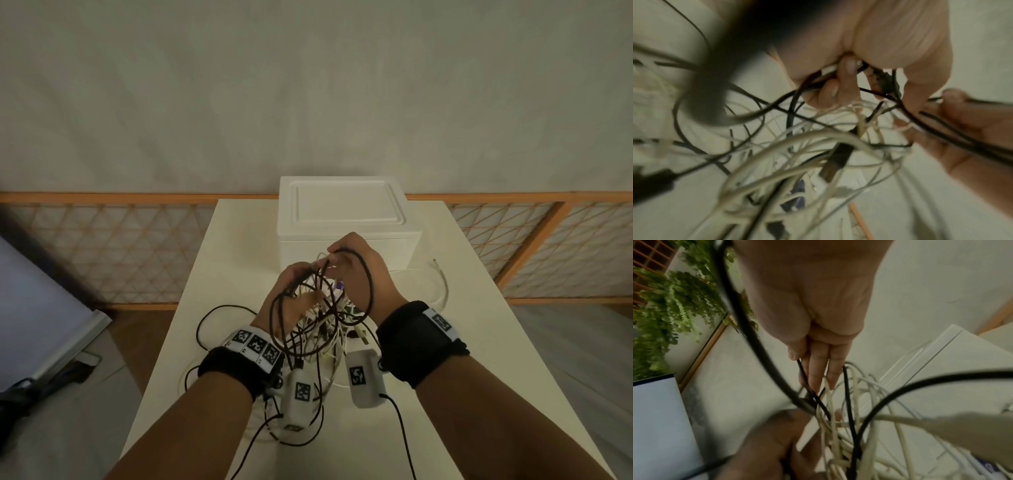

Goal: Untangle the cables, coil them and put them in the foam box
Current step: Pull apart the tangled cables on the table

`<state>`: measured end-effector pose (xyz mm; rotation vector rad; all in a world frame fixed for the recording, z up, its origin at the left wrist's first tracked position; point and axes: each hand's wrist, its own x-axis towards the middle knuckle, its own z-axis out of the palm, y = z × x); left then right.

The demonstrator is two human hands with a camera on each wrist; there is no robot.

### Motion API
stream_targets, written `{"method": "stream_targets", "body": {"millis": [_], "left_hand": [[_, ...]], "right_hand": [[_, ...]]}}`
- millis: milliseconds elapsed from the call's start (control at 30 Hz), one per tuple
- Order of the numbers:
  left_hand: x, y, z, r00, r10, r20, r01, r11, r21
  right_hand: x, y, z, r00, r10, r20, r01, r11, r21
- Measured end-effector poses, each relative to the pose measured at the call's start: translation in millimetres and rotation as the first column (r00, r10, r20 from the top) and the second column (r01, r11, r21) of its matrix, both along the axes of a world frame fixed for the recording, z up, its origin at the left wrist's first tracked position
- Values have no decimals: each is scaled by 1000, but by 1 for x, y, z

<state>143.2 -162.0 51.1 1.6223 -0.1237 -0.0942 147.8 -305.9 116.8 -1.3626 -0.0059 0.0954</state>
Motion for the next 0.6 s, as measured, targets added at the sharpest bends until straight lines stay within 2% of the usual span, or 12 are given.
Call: {"method": "stream_targets", "body": {"millis": [100,167,233,267,300,333,367,400,433,467,533,600], "left_hand": [[0,4,-18,1000,-19,1,19,987,160],[-3,9,-36,999,-44,9,39,940,340],[-8,18,-50,994,-24,-107,74,865,497],[-10,24,-52,984,14,-177,77,867,492],[-12,30,-51,971,54,-233,46,913,406],[-10,38,-49,961,87,-262,-8,958,286],[-9,44,-44,961,136,-240,-93,979,183],[-6,51,-40,963,192,-190,-167,976,142],[-5,58,-33,963,236,-128,-213,962,171],[-4,65,-28,962,263,-70,-231,927,297],[-5,75,-15,976,219,-2,-175,786,592],[-9,80,-5,987,150,-59,-54,649,759]], "right_hand": [[-6,5,25,994,-1,-113,23,981,193],[-3,1,51,980,-193,45,172,943,285],[2,-14,76,891,-408,200,285,845,453],[5,-27,86,832,-467,300,324,848,420],[8,-42,90,767,-475,431,415,880,232],[12,-60,90,717,-386,580,549,825,-130],[16,-81,83,711,-190,677,635,588,-502],[17,-103,72,777,-53,627,618,252,-745],[16,-122,62,857,-21,515,515,0,-857],[12,-138,50,911,-73,405,393,-137,-909],[3,-154,31,949,-229,218,179,-181,-967],[-3,-142,19,967,-217,132,117,-78,-990]]}}
